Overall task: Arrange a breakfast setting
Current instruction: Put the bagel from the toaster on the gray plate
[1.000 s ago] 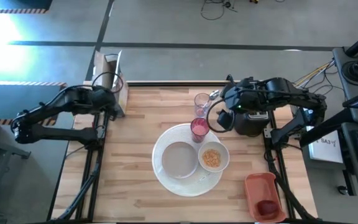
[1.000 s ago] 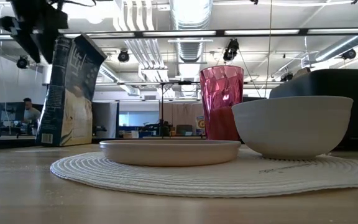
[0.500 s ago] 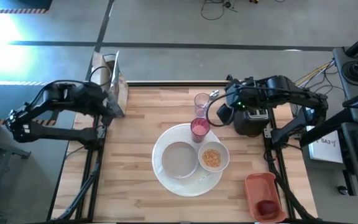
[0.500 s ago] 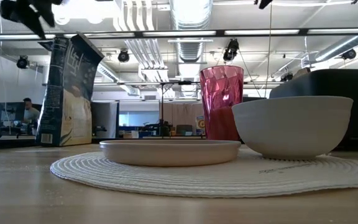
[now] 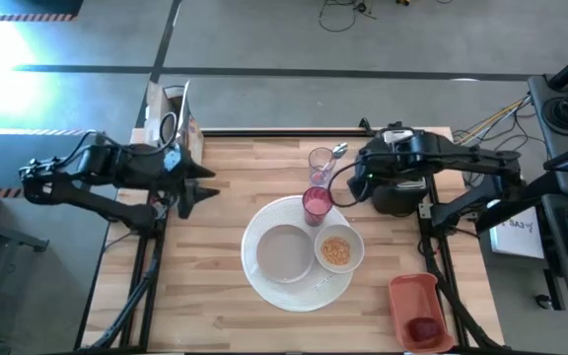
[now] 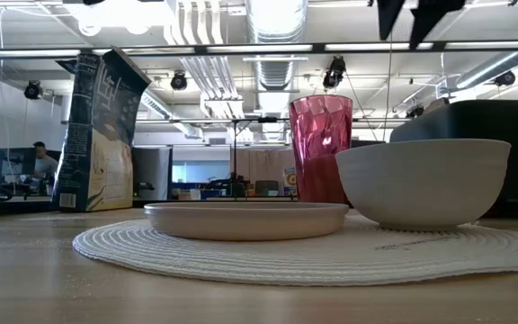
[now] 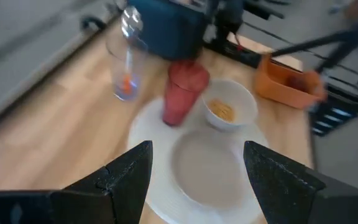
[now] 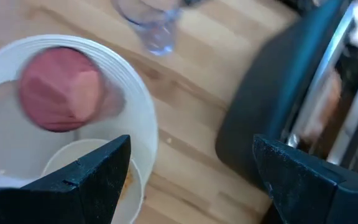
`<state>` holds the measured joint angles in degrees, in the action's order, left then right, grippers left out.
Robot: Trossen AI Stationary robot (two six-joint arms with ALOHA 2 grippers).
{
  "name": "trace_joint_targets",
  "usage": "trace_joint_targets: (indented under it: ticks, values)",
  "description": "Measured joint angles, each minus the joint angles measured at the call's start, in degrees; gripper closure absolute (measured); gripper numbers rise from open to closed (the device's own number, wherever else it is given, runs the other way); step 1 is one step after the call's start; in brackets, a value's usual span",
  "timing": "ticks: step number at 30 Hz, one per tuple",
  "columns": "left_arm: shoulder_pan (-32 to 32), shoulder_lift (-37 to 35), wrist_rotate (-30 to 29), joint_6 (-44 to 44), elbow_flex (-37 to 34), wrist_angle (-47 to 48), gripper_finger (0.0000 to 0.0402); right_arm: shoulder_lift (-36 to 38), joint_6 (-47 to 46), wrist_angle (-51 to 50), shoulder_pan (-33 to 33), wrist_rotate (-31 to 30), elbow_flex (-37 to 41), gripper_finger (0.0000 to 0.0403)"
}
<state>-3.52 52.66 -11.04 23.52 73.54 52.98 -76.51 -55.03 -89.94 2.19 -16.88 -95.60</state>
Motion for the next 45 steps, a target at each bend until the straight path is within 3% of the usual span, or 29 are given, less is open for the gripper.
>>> trace_joint_targets:
  ticks: [5, 10, 20, 23, 37, 45]
  values:
    - [-3.8, 2.4, -13.0, -2.6, -0.1, -1.0, 0.0166, 4.7, -4.3, -0.1, 4.5, 3.8, 7.9, 0.0076]
    - [-4.8, 5.0, -18.1, -3.7, -0.2, -1.1, 0.0166, 8.5, -3.6, -0.2, 12.1, 6.9, 13.3, 0.0076]
    - [-4.8, 8.4, -18.7, -5.5, -0.2, -1.3, 0.0166, 7.4, 7.3, -0.1, 24.9, 10.9, 15.3, 0.0076]
    - [-5.1, 9.0, -21.4, -5.7, -0.2, -2.1, 0.0166, 5.5, 11.6, 0.0, 27.2, 10.8, 16.6, 0.0076]
    - [-5.2, 9.2, -23.0, -6.6, -0.2, -3.4, 0.0166, 4.0, 18.8, 0.0, 32.1, 9.8, 16.6, 0.0079]
    - [-5.2, 9.1, -23.1, -6.6, -0.2, -3.4, 0.0166, 4.0, 20.1, 0.0, 32.1, 9.8, 16.6, 0.0173]
